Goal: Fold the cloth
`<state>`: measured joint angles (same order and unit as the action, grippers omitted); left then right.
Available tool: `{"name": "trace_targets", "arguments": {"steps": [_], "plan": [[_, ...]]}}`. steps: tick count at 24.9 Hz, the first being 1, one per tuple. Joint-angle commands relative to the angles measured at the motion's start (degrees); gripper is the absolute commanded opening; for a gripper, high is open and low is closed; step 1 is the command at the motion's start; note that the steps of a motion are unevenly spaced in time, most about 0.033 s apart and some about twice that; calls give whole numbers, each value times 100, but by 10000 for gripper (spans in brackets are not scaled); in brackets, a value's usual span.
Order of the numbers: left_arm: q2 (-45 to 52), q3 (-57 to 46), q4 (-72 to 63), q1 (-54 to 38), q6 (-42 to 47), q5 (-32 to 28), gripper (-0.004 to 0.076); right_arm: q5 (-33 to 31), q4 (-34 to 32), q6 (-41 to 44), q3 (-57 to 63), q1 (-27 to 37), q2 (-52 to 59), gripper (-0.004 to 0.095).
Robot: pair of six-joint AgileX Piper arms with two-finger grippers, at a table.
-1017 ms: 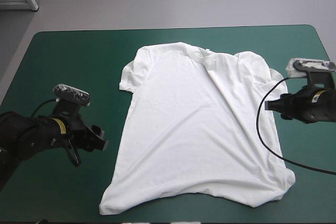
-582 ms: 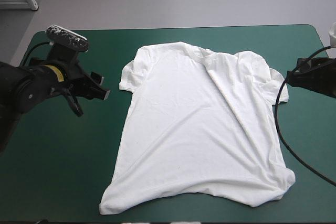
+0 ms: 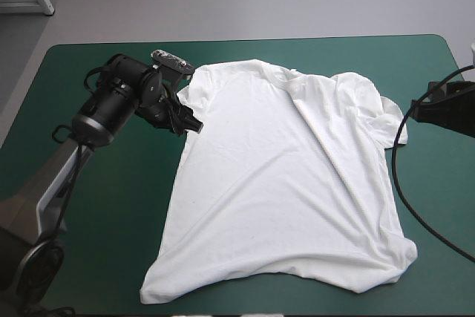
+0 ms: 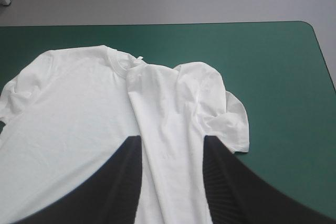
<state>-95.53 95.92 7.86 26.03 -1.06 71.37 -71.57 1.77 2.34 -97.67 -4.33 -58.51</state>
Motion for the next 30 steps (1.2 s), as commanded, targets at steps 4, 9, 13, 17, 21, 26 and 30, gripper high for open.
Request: {"name": "trace_targets", "arguments": {"steps": [4,9,13,17,21,26,30], "plan": [[-724,192,-367,-379,74,-438,419,181,-495,-26,596,64,25,362],[-1313,192,-370,-379,74,-590,419,181,-391,67,1061,64,-80,362],[-1678,202,-505,-379,106,-816,419,181,-448,81,1061,64,-93,362],[-1876,202,-574,-379,106,-863,412,181,-479,81,1061,64,-93,362],[-1975,202,-631,-379,74,-886,185,181,-479,81,1061,64,-137,362],[-1976,202,-617,-379,106,-922,-4,181,-458,95,1073,64,-454,363],[-1976,202,-617,-379,106,-964,-4,194,-537,95,1073,64,-1025,365]]}}
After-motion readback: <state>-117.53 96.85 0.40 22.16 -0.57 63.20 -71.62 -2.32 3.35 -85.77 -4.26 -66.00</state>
